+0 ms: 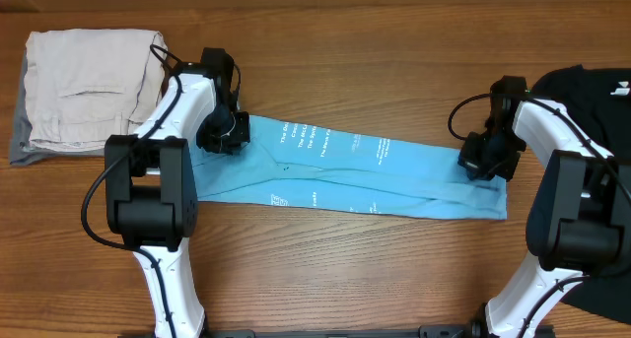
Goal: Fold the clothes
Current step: 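Lower the folded edge onto the shirt and open both grippers, then move the right gripper to the strip's center and the left to its left end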
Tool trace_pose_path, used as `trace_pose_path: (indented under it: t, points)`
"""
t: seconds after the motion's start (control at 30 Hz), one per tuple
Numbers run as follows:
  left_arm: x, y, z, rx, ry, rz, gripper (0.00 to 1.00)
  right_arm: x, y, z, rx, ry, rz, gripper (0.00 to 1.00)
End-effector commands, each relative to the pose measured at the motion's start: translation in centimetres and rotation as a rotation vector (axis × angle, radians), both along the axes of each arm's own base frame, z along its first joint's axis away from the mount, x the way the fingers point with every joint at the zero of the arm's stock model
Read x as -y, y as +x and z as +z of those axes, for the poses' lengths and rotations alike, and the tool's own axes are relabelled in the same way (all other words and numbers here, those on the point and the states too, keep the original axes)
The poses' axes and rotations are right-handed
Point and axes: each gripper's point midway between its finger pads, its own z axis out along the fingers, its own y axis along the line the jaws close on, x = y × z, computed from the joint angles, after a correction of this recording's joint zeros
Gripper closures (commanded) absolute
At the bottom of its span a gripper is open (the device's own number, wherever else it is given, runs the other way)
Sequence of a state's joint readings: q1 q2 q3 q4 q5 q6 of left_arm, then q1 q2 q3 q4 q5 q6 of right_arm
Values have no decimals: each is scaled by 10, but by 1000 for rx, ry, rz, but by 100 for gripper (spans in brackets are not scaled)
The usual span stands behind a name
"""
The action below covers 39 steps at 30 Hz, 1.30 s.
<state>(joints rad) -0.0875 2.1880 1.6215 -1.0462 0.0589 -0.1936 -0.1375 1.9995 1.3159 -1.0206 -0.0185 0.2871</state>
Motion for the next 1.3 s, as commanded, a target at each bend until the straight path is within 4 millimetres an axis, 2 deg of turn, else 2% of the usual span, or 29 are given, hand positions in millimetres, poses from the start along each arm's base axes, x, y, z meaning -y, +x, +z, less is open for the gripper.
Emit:
trace_pose_path:
  t: [0.0, 0.13, 0.3, 0.37, 0.4, 0.47, 0.53, 0.63, 0.7, 0.77, 0.87, 0.9, 1.0, 1.07, 1.27]
  points:
    - [-8, -11, -14, -39, 37, 33, 85, 6, 10, -21, 27, -22, 3, 96]
    - [-8, -12, -14, -42, 38, 34, 85, 9, 31, -34, 96, -31, 3, 96]
    - [-8, -8, -14, -27, 37, 34, 85, 12, 57, -34, 202, -47, 33, 96]
    - [-8, -7, -14, -24, 37, 34, 96, 14, 66, -31, 232, -51, 36, 93]
    - [-8, -7, -13, -24, 36, 34, 96, 14, 69, -28, 239, -54, 62, 92]
    - [-8, -5, -11, -15, 35, 35, 96, 15, 77, -16, 252, -57, 77, 92]
    - [-7, 2, -5, 6, 33, 35, 96, 17, 90, 6, 279, -62, 78, 92]
    - [-6, 18, 14, 46, 27, 36, 96, 19, 115, 52, 343, -64, 90, 92]
    - [2, 29, 32, 75, -9, 34, 96, 5, 132, 89, 412, 2, 178, 91]
    - [10, 38, 50, 98, -49, 32, 96, -14, 140, 124, 468, 94, 240, 89]
    - [18, 52, 79, 146, -94, 28, 96, -50, 137, 165, 498, 257, 277, 89]
    - [21, 56, 87, 162, -105, 24, 96, -61, 133, 172, 495, 303, 289, 89]
    - [26, 66, 106, 207, -125, 20, 96, -93, 122, 174, 461, 393, 328, 89]
    - [30, 66, 109, 210, -146, 18, 96, -113, 115, 165, 425, 409, 365, 89]
    - [28, 36, 101, 81, -133, 38, 96, -157, 90, 129, 300, 387, 458, 88]
